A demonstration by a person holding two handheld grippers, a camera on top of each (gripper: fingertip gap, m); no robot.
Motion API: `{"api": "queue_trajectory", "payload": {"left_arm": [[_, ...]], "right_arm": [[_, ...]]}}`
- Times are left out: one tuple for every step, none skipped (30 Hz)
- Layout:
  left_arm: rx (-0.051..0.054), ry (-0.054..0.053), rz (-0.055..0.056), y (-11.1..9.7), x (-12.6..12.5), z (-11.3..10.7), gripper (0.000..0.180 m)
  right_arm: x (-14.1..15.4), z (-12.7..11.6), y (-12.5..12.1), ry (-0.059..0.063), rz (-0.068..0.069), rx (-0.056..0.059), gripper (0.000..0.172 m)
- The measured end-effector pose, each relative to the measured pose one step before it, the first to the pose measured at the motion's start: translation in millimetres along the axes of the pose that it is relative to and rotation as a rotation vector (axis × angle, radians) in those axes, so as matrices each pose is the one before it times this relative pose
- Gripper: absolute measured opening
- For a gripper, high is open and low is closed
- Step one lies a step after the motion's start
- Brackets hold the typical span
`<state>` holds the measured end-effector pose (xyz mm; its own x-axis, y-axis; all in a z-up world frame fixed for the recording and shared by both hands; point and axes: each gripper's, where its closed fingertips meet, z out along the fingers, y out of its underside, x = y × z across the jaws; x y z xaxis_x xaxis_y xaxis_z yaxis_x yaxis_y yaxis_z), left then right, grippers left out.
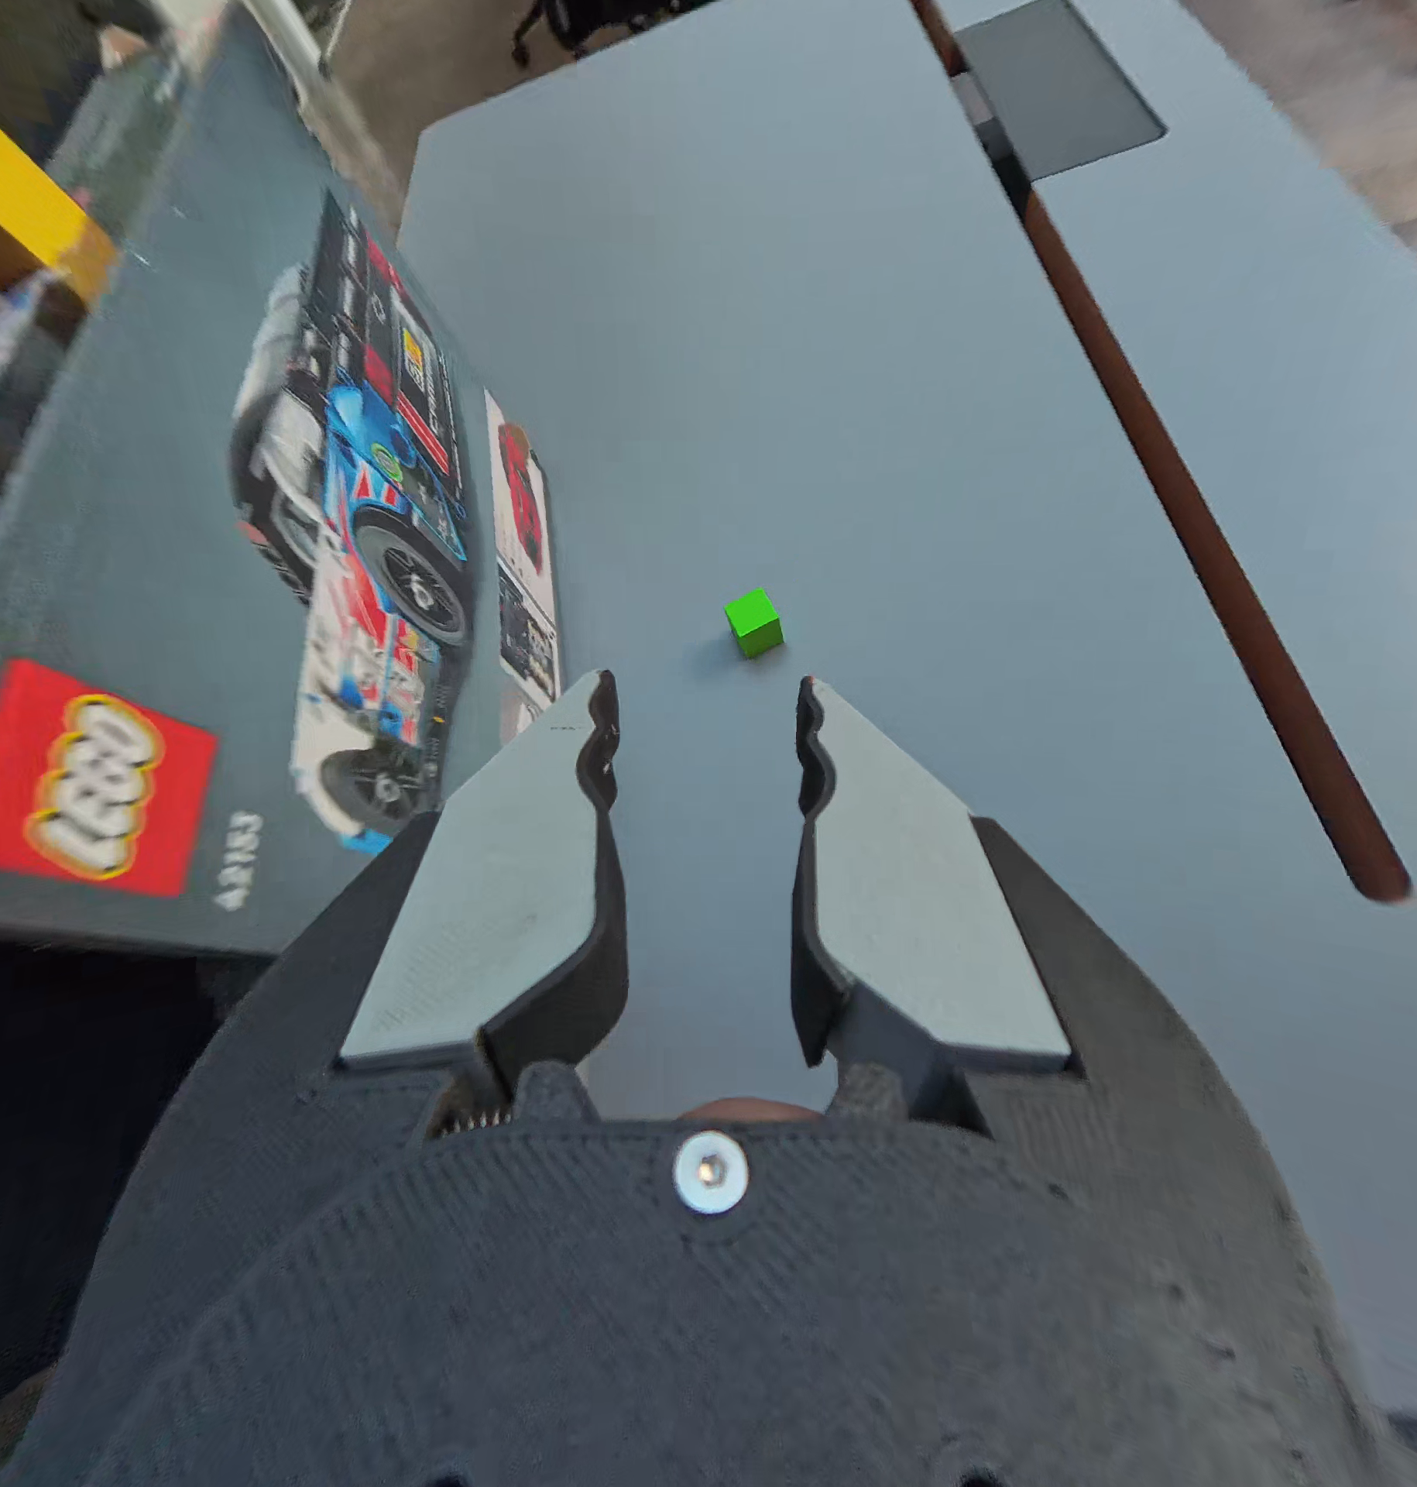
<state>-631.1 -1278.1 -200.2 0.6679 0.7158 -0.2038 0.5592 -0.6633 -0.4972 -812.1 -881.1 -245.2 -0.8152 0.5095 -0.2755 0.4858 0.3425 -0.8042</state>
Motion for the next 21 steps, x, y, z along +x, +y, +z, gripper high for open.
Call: {"api": "queue_trajectory", "payload": {"left_arm": [[-0.0128, -0.0071, 0.0060, 3.02, 7.00, -0.48, 0.049], [-0.0076, -0.0068, 0.0025, 1.52, 5.60, -0.02, 0.048], [-0.0043, -0.0054, -0.0031, 0.69, 4.66, 0.54, 0.047], [-0.0032, -0.0010, -0.0103, 0.44, 4.36, 0.79, 0.046], [-0.0037, 0.0027, -0.0180, 0.59, 4.07, 0.83, 0.045], [-0.0063, 0.0065, -0.0218, 1.19, 4.55, 0.49, 0.045], [-0.0081, 0.0098, -0.0187, 1.45, 5.27, -0.07, 0.045], [-0.0074, 0.0093, -0.0103, 1.74, 5.36, -0.44, 0.044], [-0.0068, 0.0034, -0.0023, 1.95, 4.63, -0.61, 0.043], [-0.0089, -0.0010, 0.0013, 2.47, 3.64, -0.60, 0.042], [-0.0096, -0.0018, -0.0024, 2.68, 2.95, -0.55, 0.042], [-0.0056, 0.0031, -0.0093, 2.09, 3.16, -0.75, 0.042], [-0.0003, 0.0050, -0.0122, 1.45, 2.87, -0.85, 0.043], [0.0039, 0.0012, -0.0098, 1.09, 1.83, -0.70, 0.043], [0.0040, -0.0006, -0.0041, 1.01, 1.03, -0.30, 0.043], [0.0011, -0.0013, 0.0009, 1.03, -0.05, 0.35, 0.043], [-0.0002, 0.0028, 0.0047, 0.40, -0.51, 0.91, 0.043], [0.0002, 0.0073, 0.0073, -0.78, -0.88, 1.29, 0.043], [0.0014, 0.0081, 0.0108, -1.92, -1.64, 1.29, 0.043], [0.0063, 0.0038, 0.0133, -3.50, -2.93, 0.68, 0.043], [0.0135, 0.0034, 0.0148, -4.74, -3.48, 0.24, 0.043]], "right_arm": [[5.07, 22.31, 4.28, -0.0307, -0.0270, -0.0220, 0.041], [3.79, 22.53, 4.67, -0.0305, -0.0193, -0.0320, 0.042], [1.97, 22.03, 4.23, -0.0320, -0.0132, -0.0409, 0.043], [0.85, 20.91, 1.97, -0.0297, -0.0193, -0.0318, 0.042], [2.18, 19.54, 0.82, -0.0141, -0.0280, -0.0206, 0.040], [2.33, 18.02, 1.11, -0.0078, -0.0305, -0.0254, 0.040], [1.79, 16.80, 1.38, -0.0080, -0.0325, -0.0292, 0.040], [3.53, 15.82, 1.83, 0.0036, -0.0336, -0.0298, 0.040], [4.73, 15.04, 3.22, 0.0127, -0.0301, -0.0349, 0.040], [2.36, 13.72, 4.24, 0.0017, -0.0262, -0.0428, 0.041], [1.40, 11.56, 3.35, 0.0038, -0.0291, -0.0367, 0.041], [2.98, 9.59, 2.96, 0.0218, -0.0332, -0.0284, 0.040], [3.26, 8.28, 4.03, 0.0248, -0.0301, -0.0299, 0.039], [2.28, 6.95, 4.90, 0.0166, -0.0177, -0.0333, 0.038], [1.80, 5.31, 4.13, 0.0139, -0.0063, -0.0260, 0.030], [0.90, 3.21, 2.50, 0.0088, -0.0003, -0.0128, 0.025], [0.01, 0.80, 0.09, 0.0027, 0.0079, 0.0041, 0.025], [-0.43, -0.97, 0.91, -0.0025, 0.0153, -0.0014, 0.025], [0.31, -2.88, 1.88, 0.0045, 0.0188, -0.0049, 0.025], [1.20, -5.73, 1.61, 0.0145, 0.0168, 0.0029, 0.025], [2.03, -8.66, 1.12, 0.0222, 0.0169, 0.0124, 0.025]]}}
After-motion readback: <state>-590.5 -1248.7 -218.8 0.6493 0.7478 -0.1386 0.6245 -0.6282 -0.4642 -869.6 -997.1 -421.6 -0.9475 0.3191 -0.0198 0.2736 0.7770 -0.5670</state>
